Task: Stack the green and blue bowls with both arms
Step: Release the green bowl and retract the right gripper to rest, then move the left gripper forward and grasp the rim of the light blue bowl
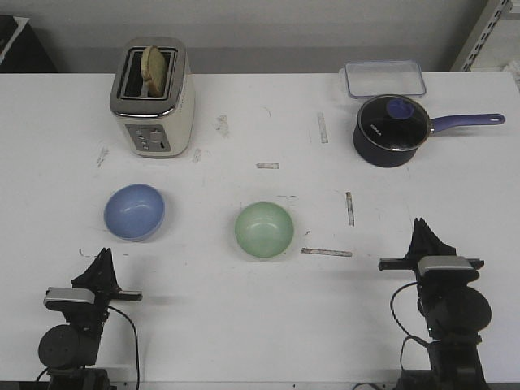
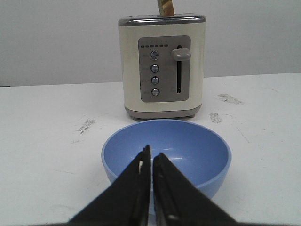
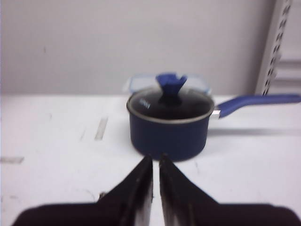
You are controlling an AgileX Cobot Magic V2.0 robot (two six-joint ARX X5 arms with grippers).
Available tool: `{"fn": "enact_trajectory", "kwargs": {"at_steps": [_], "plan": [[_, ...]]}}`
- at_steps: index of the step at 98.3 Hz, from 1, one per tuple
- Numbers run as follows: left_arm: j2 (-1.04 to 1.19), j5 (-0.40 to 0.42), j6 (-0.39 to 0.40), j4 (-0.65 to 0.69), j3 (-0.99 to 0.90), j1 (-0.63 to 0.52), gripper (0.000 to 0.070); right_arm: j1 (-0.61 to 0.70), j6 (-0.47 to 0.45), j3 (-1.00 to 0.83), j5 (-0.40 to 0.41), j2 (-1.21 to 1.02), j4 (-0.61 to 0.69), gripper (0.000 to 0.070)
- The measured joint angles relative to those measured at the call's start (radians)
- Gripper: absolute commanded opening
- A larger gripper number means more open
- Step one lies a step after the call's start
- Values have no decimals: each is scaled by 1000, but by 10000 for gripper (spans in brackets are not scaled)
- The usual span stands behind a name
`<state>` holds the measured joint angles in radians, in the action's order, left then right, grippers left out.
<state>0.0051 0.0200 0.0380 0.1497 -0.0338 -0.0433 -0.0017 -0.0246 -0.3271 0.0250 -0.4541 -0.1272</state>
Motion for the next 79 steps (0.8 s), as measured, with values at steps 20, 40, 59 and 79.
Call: {"fn": "enact_trajectory", "kwargs": {"at_steps": [20, 40, 59, 79], "plan": [[0, 0, 0, 0, 0, 0, 1, 0, -37, 8, -3, 172, 85, 12], [0, 0, 0, 0, 0, 0, 1, 0, -55, 8, -3, 258, 116, 11], [0, 0, 0, 0, 0, 0, 1, 0, -58, 8, -3, 290, 115, 12], [0, 0, 0, 0, 0, 0, 1, 0, -58, 8, -3, 290, 114, 12]]}}
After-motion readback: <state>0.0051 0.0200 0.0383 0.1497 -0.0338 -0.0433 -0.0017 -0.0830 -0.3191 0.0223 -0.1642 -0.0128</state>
